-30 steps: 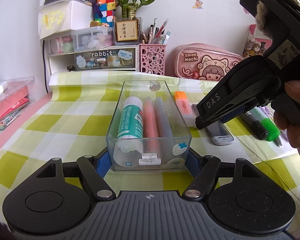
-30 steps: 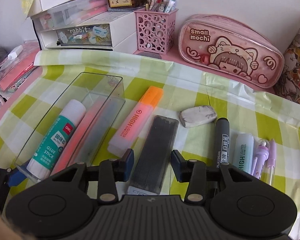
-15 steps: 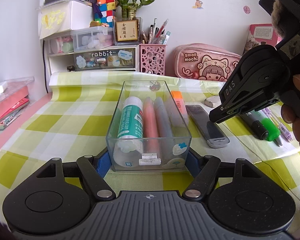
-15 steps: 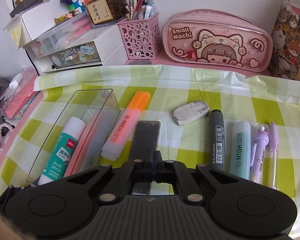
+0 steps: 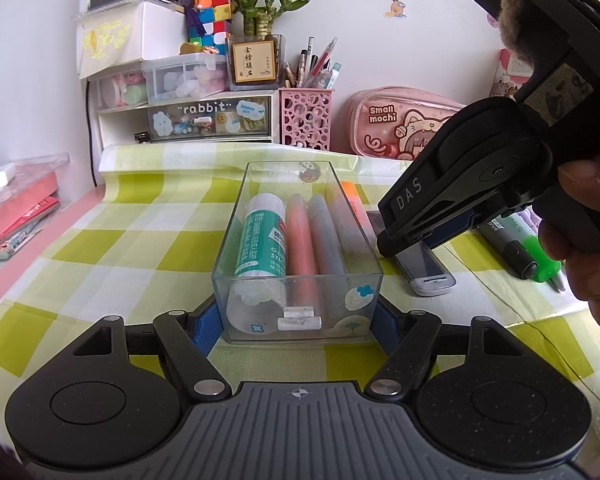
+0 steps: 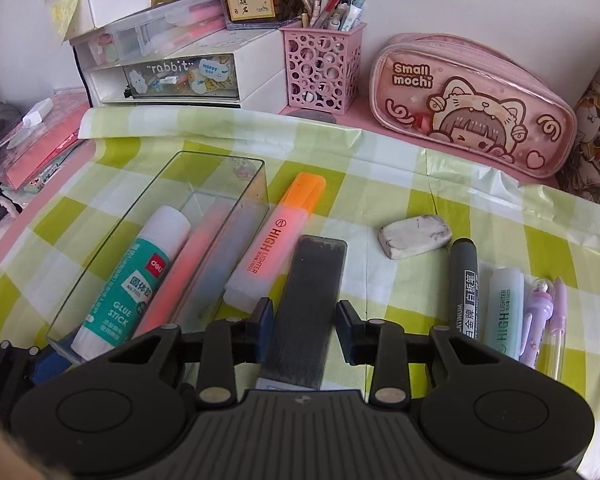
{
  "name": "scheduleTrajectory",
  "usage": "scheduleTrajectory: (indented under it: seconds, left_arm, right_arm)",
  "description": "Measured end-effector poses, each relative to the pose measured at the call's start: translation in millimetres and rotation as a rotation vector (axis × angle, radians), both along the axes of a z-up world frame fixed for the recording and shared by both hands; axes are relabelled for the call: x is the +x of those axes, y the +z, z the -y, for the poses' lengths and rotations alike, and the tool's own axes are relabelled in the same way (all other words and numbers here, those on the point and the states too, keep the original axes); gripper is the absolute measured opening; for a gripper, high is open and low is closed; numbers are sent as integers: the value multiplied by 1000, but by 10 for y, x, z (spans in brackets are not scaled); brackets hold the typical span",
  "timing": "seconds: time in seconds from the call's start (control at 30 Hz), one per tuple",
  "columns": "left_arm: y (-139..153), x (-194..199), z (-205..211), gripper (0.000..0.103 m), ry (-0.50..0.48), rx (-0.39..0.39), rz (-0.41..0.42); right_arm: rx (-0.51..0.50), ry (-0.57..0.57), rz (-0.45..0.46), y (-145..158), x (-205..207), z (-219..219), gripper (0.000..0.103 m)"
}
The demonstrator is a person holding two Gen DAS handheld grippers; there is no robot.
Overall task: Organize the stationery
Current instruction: 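Carry the grey case into the clear box and open the right tool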
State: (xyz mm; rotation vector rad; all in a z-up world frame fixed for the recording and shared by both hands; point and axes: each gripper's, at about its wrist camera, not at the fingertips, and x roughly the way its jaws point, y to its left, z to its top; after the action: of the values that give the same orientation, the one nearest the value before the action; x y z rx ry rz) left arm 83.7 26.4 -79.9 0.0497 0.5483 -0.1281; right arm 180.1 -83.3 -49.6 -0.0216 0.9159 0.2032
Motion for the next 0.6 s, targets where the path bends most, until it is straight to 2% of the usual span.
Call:
scheduleTrajectory:
  seconds: [0.03, 0.07, 0.1, 0.17, 0.23, 0.33, 0.47, 0.6]
  left_arm:
    - [0, 0, -1, 72, 0, 0, 0]
    - [0, 1, 0, 72, 1, 1, 0]
    - [-1, 1, 0, 72, 1, 0, 0]
    - [-2, 2, -2, 72, 1, 1, 0]
    - [-2, 2, -2, 72, 1, 0, 0]
    - [-3, 2, -3, 73, 2, 0, -1]
    - [2, -12, -9, 73, 7, 5, -1]
    - [2, -37, -33, 72, 15, 17, 4]
  right_arm:
    - [30, -12, -4, -4, -1, 50, 25]
    - [50, -25, -3, 0, -8, 85, 8]
    - [48, -49, 8, 26, -20, 121, 0]
    - [88, -60, -1, 54, -20, 182, 0]
    - [82, -69, 3, 42, -24, 179, 0]
    - [101, -28, -12, 17, -20, 161, 0]
    - [77, 31, -24, 28, -36, 72, 23]
    - [52, 52, -46, 10, 20, -2, 29]
